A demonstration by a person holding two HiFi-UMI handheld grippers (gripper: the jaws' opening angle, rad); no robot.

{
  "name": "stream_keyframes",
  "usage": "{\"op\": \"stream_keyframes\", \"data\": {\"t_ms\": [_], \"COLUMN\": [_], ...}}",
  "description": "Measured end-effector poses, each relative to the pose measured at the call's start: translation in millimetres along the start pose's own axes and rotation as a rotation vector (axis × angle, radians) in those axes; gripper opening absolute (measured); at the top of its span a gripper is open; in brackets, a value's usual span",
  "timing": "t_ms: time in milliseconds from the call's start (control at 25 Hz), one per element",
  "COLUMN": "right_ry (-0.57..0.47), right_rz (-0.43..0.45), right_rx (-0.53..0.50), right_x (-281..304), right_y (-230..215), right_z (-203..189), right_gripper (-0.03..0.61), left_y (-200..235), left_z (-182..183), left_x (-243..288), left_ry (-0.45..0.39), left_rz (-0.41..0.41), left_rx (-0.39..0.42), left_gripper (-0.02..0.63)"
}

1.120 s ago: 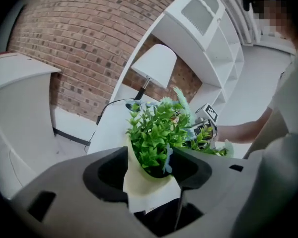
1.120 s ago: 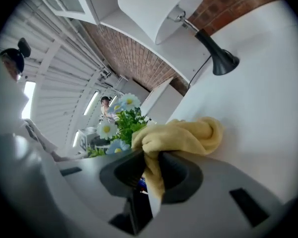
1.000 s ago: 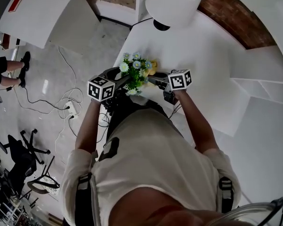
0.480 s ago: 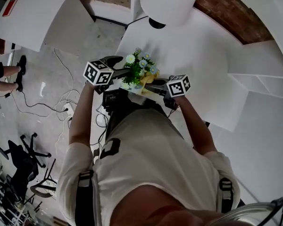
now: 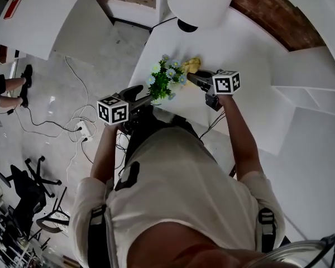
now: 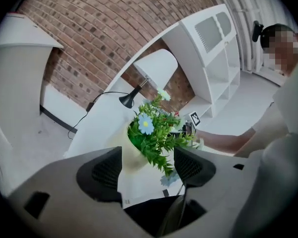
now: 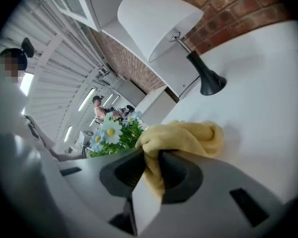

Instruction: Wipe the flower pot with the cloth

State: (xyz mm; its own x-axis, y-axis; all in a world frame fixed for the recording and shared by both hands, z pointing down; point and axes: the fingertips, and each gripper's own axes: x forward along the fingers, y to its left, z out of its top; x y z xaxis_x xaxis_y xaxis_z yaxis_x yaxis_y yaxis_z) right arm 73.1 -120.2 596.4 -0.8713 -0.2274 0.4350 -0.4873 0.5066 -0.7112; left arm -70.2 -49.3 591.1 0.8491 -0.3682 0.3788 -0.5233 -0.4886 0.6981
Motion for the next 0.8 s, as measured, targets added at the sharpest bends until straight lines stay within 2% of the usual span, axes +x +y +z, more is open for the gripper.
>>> {"op": "stream_keyframes", "data": {"t_ms": [200,320,480,600,680,800], "right_ry": [0.112,0.179,0.322,0.39,0.379,0.229], "right_rz": [0.107,0.182,0.217,0.248,0.244,0.208], "right_rx": [-0.038,-0.033,-0.085,-0.096,-0.084,-0.013], "right_x": [26.6,30.9,41.0,42.7,36.1,17.5], "right_y": [22.6,39.1,59.0,67.5,64.7,53.4], "right_z": [-24.7,-43.8,-82.4,-104.0,-104.1,-70.8], "right_gripper": [0.087,0.086,0.086,0.087,0.087,0.087], "left_y": [4.5,16.8,22.4,26.2,25.8,23.3], "left_z": [9.6,19.4,31.4,33.8,38.5,43.1], "left_x": [14.9,8.6,4.7,11.8,17.6,23.5], "left_ry": [-0.026,-0.005,0.03,0.049,0.064,0.097], "left_rz": [-0.072,-0.071,-0.09,-0.122,-0.137,-0.162], "left_rx": [-0.004,0.025,0.05,0.055,0.068,0.09], "left_gripper": [0.322,0.322,0.322,0.322,0.322,0.322]}}
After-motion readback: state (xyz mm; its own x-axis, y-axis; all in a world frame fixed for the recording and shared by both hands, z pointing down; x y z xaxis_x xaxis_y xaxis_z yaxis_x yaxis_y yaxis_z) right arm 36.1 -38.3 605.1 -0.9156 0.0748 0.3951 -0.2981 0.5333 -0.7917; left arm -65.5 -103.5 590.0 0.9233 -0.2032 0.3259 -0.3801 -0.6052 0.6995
